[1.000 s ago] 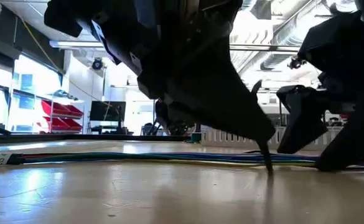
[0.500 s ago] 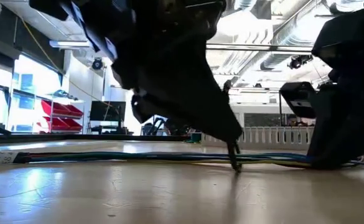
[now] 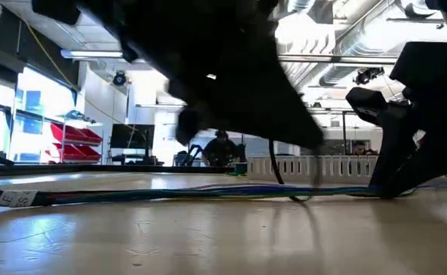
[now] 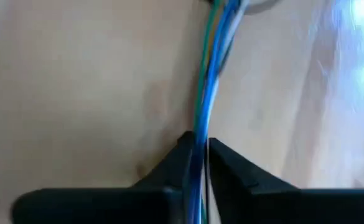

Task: Ziptie cables
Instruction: Wrap the cable using zip tie

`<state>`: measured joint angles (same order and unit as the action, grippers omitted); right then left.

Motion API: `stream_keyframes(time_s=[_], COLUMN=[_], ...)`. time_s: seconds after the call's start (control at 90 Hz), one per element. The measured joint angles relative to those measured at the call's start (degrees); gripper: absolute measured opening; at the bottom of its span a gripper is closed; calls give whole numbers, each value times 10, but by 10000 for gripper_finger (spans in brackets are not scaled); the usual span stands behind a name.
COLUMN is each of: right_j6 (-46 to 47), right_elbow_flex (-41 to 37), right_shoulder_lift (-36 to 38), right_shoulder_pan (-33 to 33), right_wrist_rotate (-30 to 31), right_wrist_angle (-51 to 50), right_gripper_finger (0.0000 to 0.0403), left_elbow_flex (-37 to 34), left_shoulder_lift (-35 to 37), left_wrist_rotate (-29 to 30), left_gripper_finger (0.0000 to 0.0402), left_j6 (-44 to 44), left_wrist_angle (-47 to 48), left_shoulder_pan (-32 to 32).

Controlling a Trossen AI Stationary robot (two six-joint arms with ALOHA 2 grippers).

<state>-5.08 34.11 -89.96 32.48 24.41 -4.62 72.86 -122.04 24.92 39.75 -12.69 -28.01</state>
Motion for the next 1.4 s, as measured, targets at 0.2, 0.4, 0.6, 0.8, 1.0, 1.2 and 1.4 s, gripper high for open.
stream_keyframes(time_s=[0.2, 0.4, 0.6, 0.8, 1.0, 1.2, 1.4], right_j6=[162, 345, 456, 473, 431, 426, 400], right_elbow_flex=[0, 2, 2, 24, 56, 60, 60], right_shoulder_lift=[94, 88, 7, -48, -57, -56, -82], right_shoulder_pan=[20, 103, 149, 143, 139, 138, 137], right_wrist_rotate=[9, 18, 106, 174, 174, 172, 178], right_wrist_angle=[-88, -52, 52, 73, 57, 66, 162], right_gripper_finger=[187, 238, 217, 200, 199, 199, 199], left_elbow_flex=[0, 0, 1, 27, 131, 259, 289], left_shoulder_lift=[-51, -107, -119, -119, -111, -110, -113], left_wrist_rotate=[16, 17, 28, 33, 87, 115, 137], left_gripper_finger=[0, 0, 0, 0, 0, 0, 0], left_j6=[-61, -99, -103, -120, -39, 111, 106], left_wrist_angle=[-130, -251, -263, -233, 50, 354, 353], left_shoulder_pan=[22, 49, 65, 65, 46, 27, 19])
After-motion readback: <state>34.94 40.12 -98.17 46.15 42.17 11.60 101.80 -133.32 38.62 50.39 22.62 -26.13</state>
